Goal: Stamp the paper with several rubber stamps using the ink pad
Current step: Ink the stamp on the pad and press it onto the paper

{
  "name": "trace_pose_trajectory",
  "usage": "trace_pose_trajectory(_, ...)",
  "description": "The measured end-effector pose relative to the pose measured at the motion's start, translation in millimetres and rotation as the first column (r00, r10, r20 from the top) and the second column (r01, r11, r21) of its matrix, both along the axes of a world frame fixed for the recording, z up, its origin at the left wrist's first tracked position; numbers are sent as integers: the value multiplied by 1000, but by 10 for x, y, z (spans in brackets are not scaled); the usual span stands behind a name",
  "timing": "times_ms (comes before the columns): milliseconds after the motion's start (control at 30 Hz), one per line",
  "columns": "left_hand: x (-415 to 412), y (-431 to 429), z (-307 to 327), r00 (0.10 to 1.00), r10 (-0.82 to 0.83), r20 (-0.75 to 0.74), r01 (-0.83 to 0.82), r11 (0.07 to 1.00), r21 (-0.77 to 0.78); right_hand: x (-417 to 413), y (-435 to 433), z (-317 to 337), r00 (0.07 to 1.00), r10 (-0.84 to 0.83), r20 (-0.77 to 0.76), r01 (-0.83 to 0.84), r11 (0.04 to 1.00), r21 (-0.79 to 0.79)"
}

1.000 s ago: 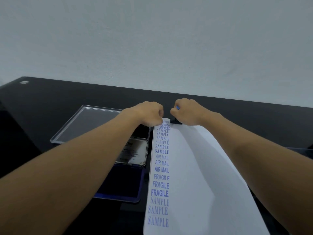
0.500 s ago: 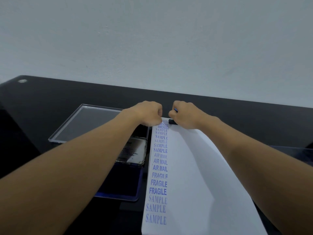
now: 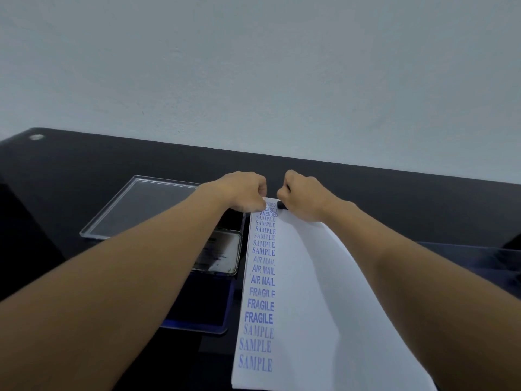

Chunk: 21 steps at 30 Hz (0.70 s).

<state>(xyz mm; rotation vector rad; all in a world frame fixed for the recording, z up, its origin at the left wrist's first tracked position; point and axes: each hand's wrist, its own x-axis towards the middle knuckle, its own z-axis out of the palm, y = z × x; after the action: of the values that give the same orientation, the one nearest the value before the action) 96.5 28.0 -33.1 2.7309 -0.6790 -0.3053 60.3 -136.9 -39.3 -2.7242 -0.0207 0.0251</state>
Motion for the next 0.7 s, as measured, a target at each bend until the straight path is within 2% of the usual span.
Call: trace_pose_trajectory(700, 18, 5, -50, 1000, 10, 28, -10, 1000, 9, -9, 13, -4, 1000, -14, 7, 14, 1000, 8)
